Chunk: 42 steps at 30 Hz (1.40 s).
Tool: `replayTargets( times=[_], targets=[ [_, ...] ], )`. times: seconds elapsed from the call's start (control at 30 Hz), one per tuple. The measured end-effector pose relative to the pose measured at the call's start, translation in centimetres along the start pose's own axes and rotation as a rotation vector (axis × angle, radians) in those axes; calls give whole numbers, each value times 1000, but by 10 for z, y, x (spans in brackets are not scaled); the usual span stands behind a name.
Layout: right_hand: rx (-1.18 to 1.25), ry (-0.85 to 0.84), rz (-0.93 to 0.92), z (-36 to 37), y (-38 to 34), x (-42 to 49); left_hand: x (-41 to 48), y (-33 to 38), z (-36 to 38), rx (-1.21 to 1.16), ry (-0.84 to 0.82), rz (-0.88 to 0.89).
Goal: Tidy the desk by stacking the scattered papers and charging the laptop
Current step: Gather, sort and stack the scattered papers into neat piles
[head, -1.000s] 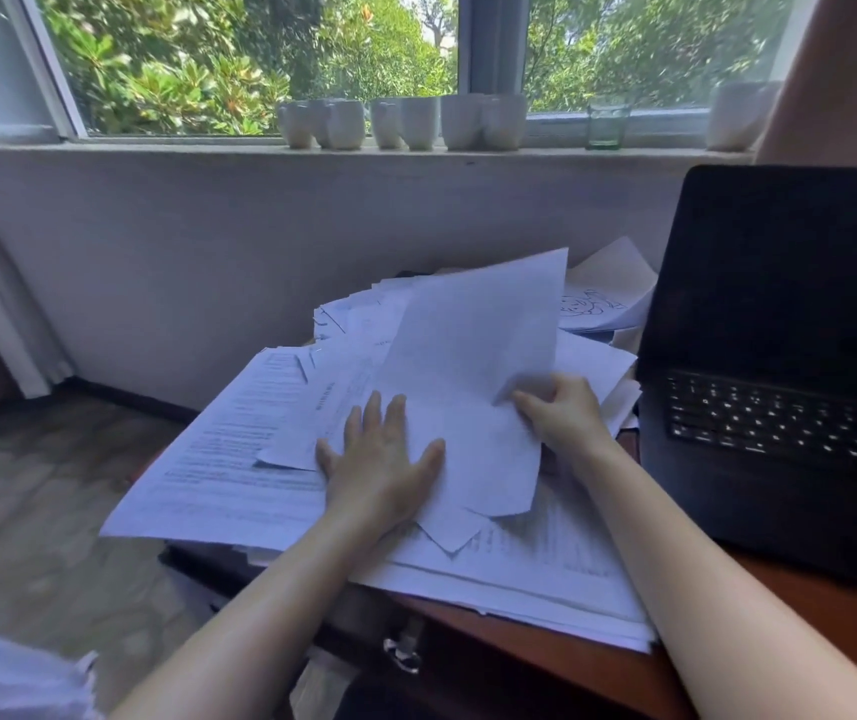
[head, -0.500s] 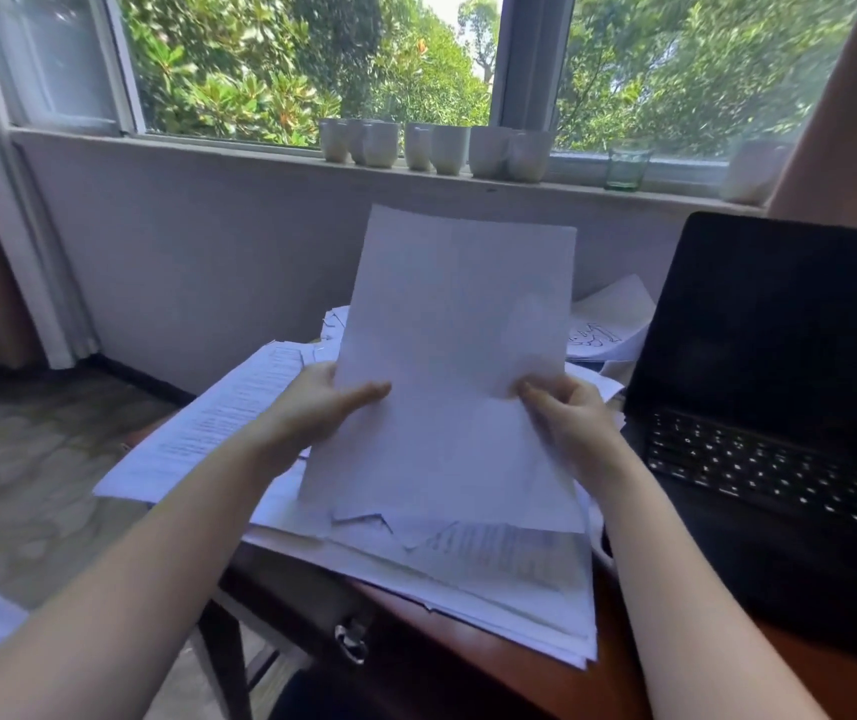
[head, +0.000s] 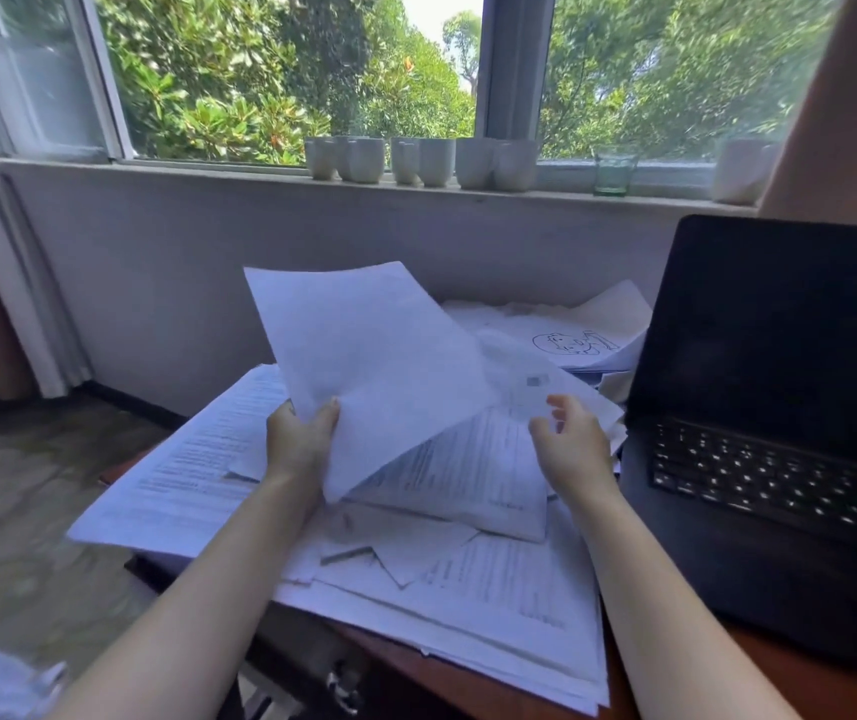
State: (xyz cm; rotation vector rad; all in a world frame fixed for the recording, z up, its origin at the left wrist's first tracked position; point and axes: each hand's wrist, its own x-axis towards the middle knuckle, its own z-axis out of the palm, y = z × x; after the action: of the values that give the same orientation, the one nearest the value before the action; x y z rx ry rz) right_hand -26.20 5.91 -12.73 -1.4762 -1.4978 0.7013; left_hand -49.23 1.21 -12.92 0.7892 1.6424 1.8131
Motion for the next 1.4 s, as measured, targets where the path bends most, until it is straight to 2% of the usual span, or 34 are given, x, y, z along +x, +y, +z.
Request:
replayTargets(
  times=[0.13, 0.27, 0.33, 0.4, 0.5, 0.57, 0.63, 0.73, 0.83, 0.97, 1.13, 1.33, 1.4],
  targets=[
    [104, -28, 89, -3, 0, -1, 0, -3, 0, 0, 64, 58],
    [365, -75, 264, -6, 1, 2, -4, -1, -1, -21, 67, 64],
    [285, -177, 226, -5, 0, -2, -5, -1, -1, -29, 70, 56],
    [195, -178, 133, -2, -2, -3, -5, 0, -1, -48, 87, 59],
    [231, 67, 18, -3, -1, 4, -4, 1, -2, -68, 109, 69],
    [326, 298, -64, -9, -2, 7, -3, -1, -2, -60, 107, 88],
    [437, 451, -102, -17, -2, 5, -2, -2, -1, -32, 102, 98],
    [520, 595, -96, -25, -5, 0, -1, -4, -1, -5, 78, 95],
    [607, 643, -75, -25, -11, -2, -4, -4, -2, 11, 52, 103],
    [748, 524, 7, -14, -22, -11, -7, -3, -4, 42, -18, 64],
    [748, 192, 51, 14, -32, -29, -14, 2, -6, 78, -151, 17],
    [500, -190, -24, 46, -29, -55, -14, 5, -3, 6, -167, 41],
    [428, -289, -36, 52, -31, -62, -9, 0, -3, 60, -176, 88]
  ],
)
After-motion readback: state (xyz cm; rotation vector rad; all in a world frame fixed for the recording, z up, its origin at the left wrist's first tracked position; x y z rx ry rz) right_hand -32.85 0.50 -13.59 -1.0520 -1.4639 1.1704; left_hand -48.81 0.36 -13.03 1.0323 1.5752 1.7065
